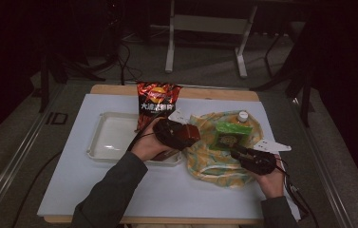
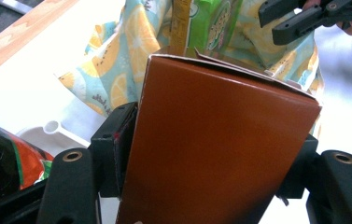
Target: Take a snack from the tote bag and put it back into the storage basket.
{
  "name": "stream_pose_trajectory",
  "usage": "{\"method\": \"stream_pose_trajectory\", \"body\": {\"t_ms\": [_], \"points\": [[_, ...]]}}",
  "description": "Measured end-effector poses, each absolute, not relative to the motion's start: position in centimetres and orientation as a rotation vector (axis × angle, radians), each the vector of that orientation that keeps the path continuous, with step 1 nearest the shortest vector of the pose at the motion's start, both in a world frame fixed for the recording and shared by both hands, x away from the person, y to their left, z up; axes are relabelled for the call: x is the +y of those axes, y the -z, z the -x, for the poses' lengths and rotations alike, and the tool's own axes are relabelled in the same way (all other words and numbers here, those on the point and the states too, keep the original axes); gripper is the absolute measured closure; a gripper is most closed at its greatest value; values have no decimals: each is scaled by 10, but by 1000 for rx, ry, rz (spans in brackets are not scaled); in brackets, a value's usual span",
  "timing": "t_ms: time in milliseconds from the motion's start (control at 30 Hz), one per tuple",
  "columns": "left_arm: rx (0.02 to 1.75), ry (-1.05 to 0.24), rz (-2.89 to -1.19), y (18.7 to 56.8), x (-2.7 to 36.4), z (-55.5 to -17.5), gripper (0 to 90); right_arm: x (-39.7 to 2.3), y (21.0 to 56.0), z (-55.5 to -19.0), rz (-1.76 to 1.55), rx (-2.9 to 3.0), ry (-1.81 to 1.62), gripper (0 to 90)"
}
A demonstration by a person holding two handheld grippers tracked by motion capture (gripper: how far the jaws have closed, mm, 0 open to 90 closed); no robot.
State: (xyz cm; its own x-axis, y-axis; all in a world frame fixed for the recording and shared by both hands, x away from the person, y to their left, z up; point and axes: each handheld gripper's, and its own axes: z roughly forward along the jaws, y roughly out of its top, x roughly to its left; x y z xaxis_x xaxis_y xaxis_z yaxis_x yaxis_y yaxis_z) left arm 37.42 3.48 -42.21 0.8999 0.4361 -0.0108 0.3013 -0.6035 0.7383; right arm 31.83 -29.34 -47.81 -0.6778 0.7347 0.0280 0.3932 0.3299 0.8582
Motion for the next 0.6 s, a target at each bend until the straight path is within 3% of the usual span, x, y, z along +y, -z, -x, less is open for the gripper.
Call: {"method": "stream_pose_trajectory", "body": {"t_ms": [600], "points": [[471, -243, -2390, 439, 22, -369, 339, -295, 477, -318, -1005, 2228, -1293, 641]]}}
